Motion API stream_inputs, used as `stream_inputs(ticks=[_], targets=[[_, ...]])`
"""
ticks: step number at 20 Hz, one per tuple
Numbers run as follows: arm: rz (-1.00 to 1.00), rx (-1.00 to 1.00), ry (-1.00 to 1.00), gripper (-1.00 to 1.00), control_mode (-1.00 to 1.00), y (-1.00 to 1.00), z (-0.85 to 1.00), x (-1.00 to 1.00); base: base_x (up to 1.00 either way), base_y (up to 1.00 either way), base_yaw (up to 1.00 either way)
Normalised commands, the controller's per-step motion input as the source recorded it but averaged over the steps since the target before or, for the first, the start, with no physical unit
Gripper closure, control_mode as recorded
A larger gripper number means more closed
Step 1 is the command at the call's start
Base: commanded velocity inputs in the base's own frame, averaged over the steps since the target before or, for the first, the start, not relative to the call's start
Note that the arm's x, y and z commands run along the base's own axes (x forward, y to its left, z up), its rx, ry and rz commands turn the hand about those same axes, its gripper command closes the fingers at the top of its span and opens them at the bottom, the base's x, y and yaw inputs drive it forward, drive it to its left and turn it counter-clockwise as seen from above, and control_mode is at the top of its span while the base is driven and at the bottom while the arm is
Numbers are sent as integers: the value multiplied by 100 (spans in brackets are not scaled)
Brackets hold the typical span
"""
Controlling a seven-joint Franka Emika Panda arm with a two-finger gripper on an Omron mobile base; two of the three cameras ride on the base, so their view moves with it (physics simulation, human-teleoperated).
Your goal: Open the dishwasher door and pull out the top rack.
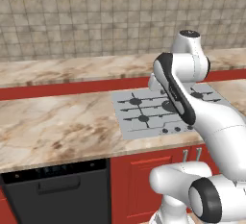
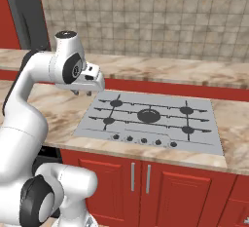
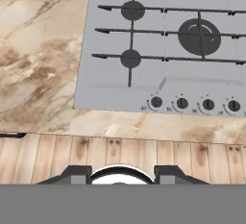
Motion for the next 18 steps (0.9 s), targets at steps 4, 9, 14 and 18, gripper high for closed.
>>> stream_inputs(ticks=[4,9,14,18], targets=[[2,0,0,-100,100,-1,0,-5,-6,0,2],[0,0,0,-100,100,0,0,0,-34,0,18],[0,0,0,-100,100,0,0,0,-36,-13,41],[0,0,0,-100,100,0,0,0,-4,-12,47]])
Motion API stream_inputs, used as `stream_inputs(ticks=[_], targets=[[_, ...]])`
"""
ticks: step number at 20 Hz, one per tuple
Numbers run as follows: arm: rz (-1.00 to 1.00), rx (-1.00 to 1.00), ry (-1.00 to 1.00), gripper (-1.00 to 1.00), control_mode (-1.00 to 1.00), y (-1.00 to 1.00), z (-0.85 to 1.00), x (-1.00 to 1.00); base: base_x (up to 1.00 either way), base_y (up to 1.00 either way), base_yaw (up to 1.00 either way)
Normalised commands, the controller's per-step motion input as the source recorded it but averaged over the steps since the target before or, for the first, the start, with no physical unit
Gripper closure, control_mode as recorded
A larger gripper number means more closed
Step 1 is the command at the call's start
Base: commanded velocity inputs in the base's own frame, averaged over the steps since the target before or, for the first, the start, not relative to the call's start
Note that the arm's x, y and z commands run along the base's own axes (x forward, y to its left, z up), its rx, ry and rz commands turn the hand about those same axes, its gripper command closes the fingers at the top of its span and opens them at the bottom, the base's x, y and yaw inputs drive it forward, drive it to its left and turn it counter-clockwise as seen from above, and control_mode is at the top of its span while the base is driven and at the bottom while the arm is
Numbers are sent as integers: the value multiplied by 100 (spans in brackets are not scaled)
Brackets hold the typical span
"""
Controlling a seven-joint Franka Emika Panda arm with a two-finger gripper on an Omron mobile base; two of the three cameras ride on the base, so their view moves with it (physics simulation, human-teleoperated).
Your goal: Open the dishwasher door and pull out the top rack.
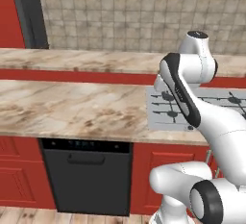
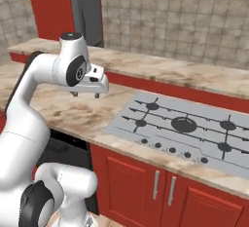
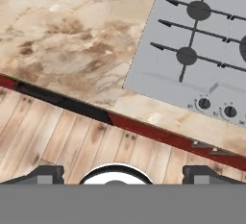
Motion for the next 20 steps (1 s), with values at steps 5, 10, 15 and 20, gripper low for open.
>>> stream_inputs(ticks=[5,10,15,20], targets=[[0,0,0,-100,100,0,0,0,-5,-26,49],[0,0,0,-100,100,0,0,0,-9,-28,39],[0,0,0,-100,100,0,0,0,0,-45,39],[0,0,0,-100,100,0,0,0,6,-73,35]])
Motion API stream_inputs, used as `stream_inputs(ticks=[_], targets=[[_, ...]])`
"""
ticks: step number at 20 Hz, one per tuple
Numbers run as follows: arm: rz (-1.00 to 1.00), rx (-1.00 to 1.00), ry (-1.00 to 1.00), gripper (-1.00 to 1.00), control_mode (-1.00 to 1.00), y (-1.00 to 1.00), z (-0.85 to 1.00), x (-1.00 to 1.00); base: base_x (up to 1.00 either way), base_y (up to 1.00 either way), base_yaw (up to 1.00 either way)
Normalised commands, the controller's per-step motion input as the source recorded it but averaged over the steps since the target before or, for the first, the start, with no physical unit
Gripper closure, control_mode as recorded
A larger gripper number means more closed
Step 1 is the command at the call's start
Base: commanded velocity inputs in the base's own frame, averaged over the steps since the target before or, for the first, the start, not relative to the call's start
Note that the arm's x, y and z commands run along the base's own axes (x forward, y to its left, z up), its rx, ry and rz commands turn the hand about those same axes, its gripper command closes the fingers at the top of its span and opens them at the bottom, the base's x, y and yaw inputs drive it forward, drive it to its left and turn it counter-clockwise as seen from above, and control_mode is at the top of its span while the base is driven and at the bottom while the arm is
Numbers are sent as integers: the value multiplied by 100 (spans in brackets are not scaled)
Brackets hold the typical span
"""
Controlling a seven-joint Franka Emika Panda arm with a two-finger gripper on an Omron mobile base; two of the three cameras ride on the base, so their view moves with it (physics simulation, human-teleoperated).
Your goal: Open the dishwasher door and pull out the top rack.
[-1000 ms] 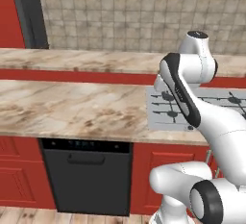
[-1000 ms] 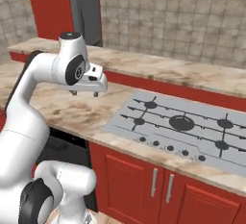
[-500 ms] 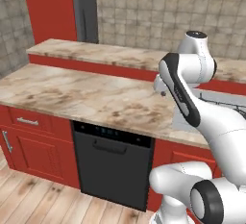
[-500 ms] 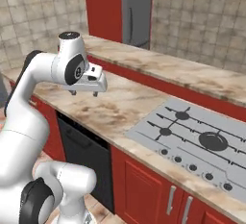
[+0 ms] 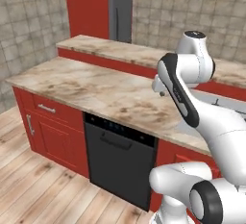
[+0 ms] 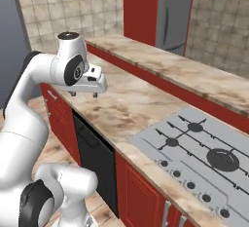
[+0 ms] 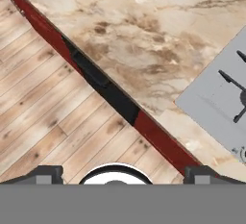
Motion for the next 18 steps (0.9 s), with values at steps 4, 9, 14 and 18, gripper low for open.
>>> stream_inputs(ticks=[4,9,14,18], targets=[[0,0,0,-100,100,0,0,0,16,-78,31],[0,0,0,-100,100,0,0,0,30,-70,28],[0,0,0,-100,100,0,0,0,31,-17,22],[0,0,0,-100,100,0,0,0,24,-1,18]])
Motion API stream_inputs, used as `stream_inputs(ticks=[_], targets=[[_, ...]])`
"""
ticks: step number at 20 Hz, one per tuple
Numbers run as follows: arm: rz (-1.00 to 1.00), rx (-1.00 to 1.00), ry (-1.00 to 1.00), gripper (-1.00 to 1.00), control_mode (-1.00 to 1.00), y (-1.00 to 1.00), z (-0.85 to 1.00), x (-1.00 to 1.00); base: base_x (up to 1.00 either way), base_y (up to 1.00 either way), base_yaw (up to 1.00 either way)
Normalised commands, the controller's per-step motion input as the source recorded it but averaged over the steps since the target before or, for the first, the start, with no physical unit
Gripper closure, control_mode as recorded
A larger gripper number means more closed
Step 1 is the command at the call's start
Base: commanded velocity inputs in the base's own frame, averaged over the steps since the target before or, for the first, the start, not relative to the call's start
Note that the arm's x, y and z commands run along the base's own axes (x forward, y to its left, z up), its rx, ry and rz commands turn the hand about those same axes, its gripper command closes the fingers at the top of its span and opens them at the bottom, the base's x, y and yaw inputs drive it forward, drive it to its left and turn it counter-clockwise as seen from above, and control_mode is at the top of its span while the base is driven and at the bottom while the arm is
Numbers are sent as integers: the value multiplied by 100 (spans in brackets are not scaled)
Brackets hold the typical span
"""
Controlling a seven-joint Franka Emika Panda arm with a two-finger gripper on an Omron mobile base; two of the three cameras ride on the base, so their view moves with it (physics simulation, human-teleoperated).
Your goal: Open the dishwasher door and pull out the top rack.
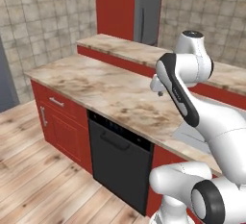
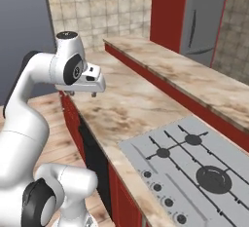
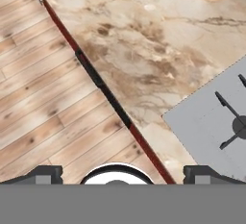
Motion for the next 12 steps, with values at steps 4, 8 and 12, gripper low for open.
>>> stream_inputs(ticks=[4,8,12], targets=[[0,0,0,-100,100,0,0,0,39,-23,17],[0,0,0,-100,100,0,0,0,57,-30,17],[0,0,0,-100,100,0,0,0,63,-21,13]])
